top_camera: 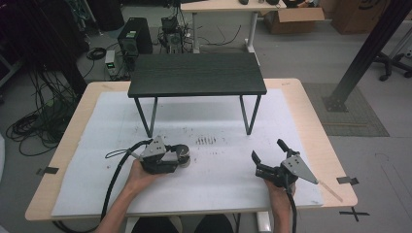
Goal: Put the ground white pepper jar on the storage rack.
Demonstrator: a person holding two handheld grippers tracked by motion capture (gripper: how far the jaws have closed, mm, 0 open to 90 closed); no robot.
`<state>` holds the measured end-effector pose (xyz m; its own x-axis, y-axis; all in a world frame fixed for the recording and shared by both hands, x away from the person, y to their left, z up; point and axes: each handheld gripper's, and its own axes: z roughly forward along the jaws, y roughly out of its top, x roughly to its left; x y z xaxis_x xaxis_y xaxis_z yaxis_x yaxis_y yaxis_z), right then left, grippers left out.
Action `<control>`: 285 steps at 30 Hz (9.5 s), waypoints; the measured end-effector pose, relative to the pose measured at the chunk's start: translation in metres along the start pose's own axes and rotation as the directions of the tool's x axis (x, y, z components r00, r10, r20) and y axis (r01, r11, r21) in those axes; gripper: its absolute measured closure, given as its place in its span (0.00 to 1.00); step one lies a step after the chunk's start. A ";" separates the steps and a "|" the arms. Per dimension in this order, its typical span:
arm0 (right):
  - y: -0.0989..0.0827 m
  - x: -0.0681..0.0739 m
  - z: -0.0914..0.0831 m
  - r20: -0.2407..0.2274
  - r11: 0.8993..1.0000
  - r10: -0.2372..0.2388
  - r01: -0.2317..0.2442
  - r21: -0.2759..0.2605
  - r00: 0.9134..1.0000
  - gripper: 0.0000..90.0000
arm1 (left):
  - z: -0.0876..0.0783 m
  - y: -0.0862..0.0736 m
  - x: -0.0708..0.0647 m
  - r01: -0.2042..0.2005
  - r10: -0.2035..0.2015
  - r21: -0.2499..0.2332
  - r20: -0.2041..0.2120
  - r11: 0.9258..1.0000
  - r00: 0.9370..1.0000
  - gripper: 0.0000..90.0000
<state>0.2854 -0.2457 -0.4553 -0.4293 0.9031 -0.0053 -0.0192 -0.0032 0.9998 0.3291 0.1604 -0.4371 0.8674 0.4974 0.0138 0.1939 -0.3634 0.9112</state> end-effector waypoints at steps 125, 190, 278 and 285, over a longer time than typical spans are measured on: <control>0.000 0.000 0.000 0.000 1.000 -0.002 0.002 -0.003 1.000 0.02 | -0.013 0.226 0.114 0.016 -0.016 -0.008 -0.030 1.000 0.999 0.54; 0.000 0.000 0.000 0.000 1.000 -0.004 0.004 -0.002 1.000 0.02 | -0.050 0.223 0.095 0.015 -0.018 -0.033 -0.102 0.999 0.995 0.00; 0.000 0.000 0.000 0.000 1.000 -0.004 0.004 0.002 1.000 0.02 | -0.137 -0.041 0.064 0.185 -0.241 -0.192 -0.325 0.964 0.915 0.00; 0.000 0.000 0.000 0.000 1.000 -0.004 0.004 0.003 1.000 0.02 | -0.144 -0.058 0.060 0.178 -0.257 -0.239 -0.355 0.954 0.899 0.00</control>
<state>0.2854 -0.2453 -0.4552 -0.4292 0.9032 -0.0093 -0.0186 0.0014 0.9998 0.3042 0.3249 -0.4299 0.5672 0.8201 -0.0754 0.2298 -0.0697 0.9707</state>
